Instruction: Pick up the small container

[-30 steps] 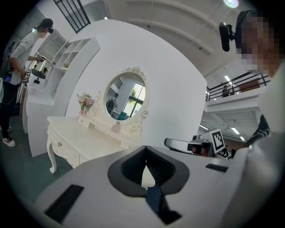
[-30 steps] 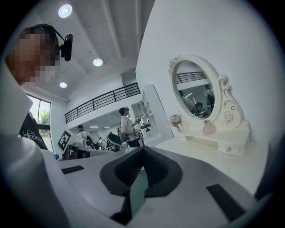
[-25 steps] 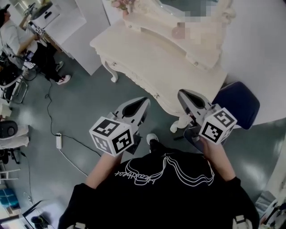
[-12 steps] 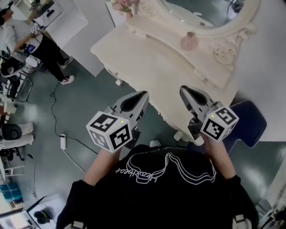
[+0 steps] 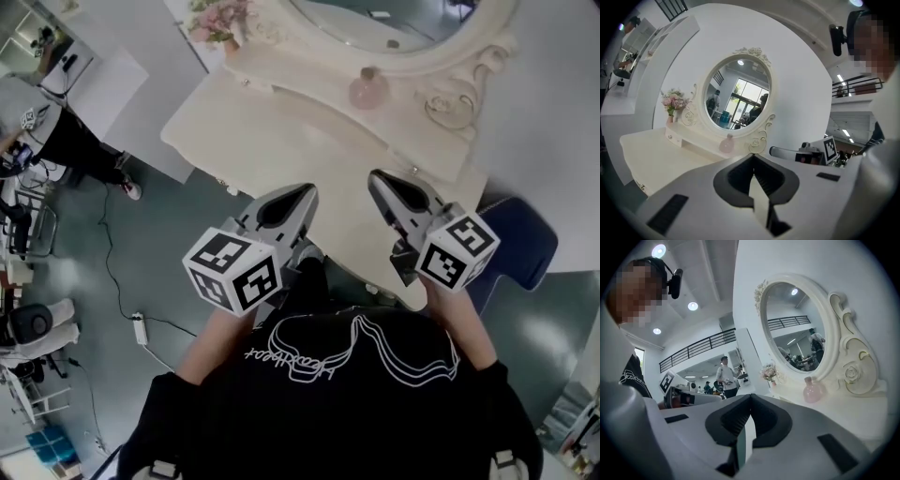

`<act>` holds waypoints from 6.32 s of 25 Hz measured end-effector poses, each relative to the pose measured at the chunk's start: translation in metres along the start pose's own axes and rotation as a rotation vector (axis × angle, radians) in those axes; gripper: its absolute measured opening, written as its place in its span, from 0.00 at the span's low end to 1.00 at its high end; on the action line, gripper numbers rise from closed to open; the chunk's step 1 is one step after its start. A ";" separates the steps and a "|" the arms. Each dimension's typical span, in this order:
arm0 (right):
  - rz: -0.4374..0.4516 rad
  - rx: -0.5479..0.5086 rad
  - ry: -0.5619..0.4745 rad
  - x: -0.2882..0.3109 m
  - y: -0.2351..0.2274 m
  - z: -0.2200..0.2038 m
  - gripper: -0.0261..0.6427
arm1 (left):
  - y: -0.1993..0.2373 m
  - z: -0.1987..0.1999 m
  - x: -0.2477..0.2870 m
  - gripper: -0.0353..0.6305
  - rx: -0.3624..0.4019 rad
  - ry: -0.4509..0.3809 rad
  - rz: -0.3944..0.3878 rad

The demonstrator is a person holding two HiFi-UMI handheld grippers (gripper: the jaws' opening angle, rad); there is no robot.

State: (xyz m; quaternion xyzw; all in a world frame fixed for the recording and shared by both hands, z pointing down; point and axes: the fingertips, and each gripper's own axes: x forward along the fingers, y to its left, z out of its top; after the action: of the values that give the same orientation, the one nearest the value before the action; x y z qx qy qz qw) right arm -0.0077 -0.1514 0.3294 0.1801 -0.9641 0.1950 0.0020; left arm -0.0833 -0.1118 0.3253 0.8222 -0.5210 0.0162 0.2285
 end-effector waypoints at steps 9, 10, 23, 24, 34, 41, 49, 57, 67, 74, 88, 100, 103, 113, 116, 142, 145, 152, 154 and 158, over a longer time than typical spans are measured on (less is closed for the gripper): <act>-0.150 -0.021 -0.017 0.033 -0.054 0.020 0.05 | 0.037 0.025 0.052 0.06 0.009 0.059 -0.119; -0.166 -0.020 -0.017 0.038 -0.060 0.022 0.05 | 0.042 0.029 0.057 0.06 0.011 0.066 -0.129; -0.394 -0.019 0.003 0.091 -0.140 0.031 0.12 | 0.112 0.053 0.106 0.06 0.000 0.128 -0.237; -0.397 -0.023 0.009 0.095 -0.145 0.030 0.13 | 0.117 0.054 0.110 0.06 -0.002 0.132 -0.242; -0.475 -0.089 0.018 0.125 -0.208 0.017 0.32 | 0.156 0.047 0.144 0.06 -0.010 0.195 -0.271; -0.535 -0.144 0.056 0.139 -0.238 0.006 0.34 | 0.172 0.042 0.154 0.06 -0.011 0.226 -0.282; -0.552 -0.185 0.058 0.156 -0.255 0.004 0.31 | 0.189 0.038 0.161 0.06 -0.015 0.238 -0.267; -0.564 -0.211 0.056 0.159 -0.259 0.005 0.26 | 0.192 0.040 0.167 0.06 -0.013 0.241 -0.265; -0.595 -0.262 0.059 0.159 -0.260 0.006 0.24 | 0.191 0.038 0.174 0.06 -0.011 0.243 -0.258; -0.608 -0.263 0.047 0.158 -0.260 0.007 0.23 | 0.192 0.036 0.173 0.06 -0.013 0.244 -0.247; -0.599 -0.266 0.042 0.158 -0.258 0.006 0.22 | 0.188 0.024 0.160 0.06 -0.012 0.244 -0.207; -0.558 -0.267 -0.005 0.147 -0.226 0.031 0.22 | 0.173 0.024 0.140 0.06 -0.014 0.221 -0.199; -0.552 -0.258 -0.011 0.137 -0.214 0.035 0.22 | 0.166 0.026 0.135 0.06 -0.006 0.212 -0.200; -0.512 -0.261 -0.007 0.101 -0.164 0.035 0.22 | 0.134 0.019 0.117 0.06 0.017 0.186 -0.214; -0.498 -0.262 -0.007 0.087 -0.145 0.033 0.22 | 0.119 0.017 0.112 0.06 0.024 0.176 -0.222; -0.407 -0.254 0.032 0.012 -0.037 -0.008 0.22 | 0.044 0.019 0.058 0.06 0.118 0.079 -0.204; -0.408 -0.254 0.034 0.006 -0.032 -0.009 0.22 | 0.037 0.017 0.053 0.06 0.117 0.076 -0.210; -0.401 -0.264 0.035 0.003 -0.024 -0.009 0.22 | 0.030 0.016 0.047 0.06 0.118 0.079 -0.216; -0.401 -0.264 0.034 0.003 -0.025 -0.010 0.22 | 0.029 0.015 0.047 0.06 0.119 0.080 -0.216; -0.399 -0.256 0.032 0.003 -0.025 -0.008 0.22 | 0.028 0.016 0.047 0.06 0.122 0.079 -0.217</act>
State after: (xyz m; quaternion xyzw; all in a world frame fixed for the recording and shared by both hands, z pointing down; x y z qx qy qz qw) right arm -0.0021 -0.1708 0.3467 0.3621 -0.9262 0.0698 0.0788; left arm -0.0888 -0.1682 0.3331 0.8848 -0.4177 0.0552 0.1989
